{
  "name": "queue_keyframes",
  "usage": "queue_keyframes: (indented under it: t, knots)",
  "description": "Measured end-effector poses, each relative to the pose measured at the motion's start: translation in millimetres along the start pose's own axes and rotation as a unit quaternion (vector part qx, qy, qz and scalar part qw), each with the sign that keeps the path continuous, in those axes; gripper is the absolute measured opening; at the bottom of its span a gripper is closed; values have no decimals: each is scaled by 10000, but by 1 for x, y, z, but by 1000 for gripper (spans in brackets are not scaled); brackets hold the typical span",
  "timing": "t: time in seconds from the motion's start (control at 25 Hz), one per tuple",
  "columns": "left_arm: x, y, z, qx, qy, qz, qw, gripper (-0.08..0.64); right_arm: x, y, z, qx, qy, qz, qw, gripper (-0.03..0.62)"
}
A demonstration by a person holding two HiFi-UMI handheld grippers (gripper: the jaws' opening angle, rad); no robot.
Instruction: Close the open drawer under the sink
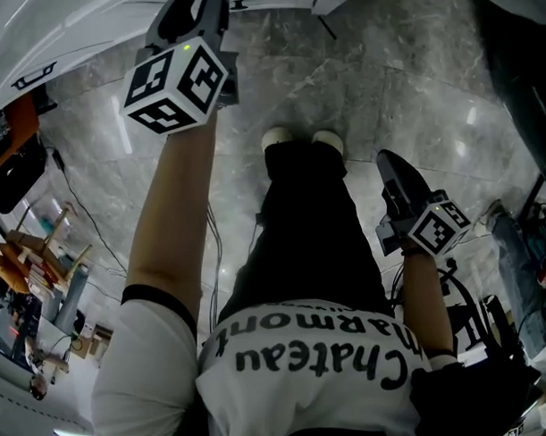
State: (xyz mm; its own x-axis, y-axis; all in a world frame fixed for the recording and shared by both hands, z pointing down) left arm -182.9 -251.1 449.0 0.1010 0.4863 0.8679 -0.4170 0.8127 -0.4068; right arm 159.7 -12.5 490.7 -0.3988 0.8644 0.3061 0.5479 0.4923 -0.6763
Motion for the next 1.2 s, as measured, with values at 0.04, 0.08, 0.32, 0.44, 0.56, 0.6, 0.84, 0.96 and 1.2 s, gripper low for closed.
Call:
queue_keyframes:
  t: [0.04, 0.08, 0.32, 0.44, 0.56, 0.6, 0.84, 0.96, 1.2]
  knots:
    - [-1, 1, 0, 42, 12, 47, 10000, 155, 0, 7, 3, 12, -14, -31, 10000, 12]
    - [-3, 2, 0, 96, 35, 109, 9999, 155, 1, 13, 6, 28, -32, -54, 10000, 12]
    - [-9, -4, 2, 214, 56, 754, 9969, 155, 7, 42, 28, 73, -93, -82, 9999, 12]
    - [-14, -4, 3, 255, 62, 989, 9948, 153, 6, 55, 42, 64, -54, -195, 9998, 12]
    - [-16, -4, 3, 331, -141, 1154, 9927, 153, 5, 66, 51, 79, -3, -309, 9995, 12]
    - [-16, -4, 3, 350, -207, 1187, 9921, 153, 6, 70, 52, 88, 0, -340, 9994, 12]
    - [-14, -7, 3, 348, -266, 1293, 9906, 153, 18, 84, 62, 168, -19, -421, 9990, 12]
    - [-15, -6, 0, 364, -353, 1350, 9895, 152, 23, 87, 67, 158, -43, -469, 9988, 12]
    - [-29, 5, -7, 346, -505, 1102, 9920, 125, 19, 91, 77, 59, 55, -561, 9984, 12]
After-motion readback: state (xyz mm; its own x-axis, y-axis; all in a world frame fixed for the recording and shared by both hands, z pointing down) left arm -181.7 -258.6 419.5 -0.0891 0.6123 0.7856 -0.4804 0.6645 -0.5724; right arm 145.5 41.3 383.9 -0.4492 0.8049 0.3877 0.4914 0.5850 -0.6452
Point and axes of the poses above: the fingertips, and each gripper's own axes: y backward along the fingers, z to its left, x out of its underside, the point moved 9 cm from there along y, backward along the fingers, and after that the axes turned 8 degrees about x, right-handed, at the moved point
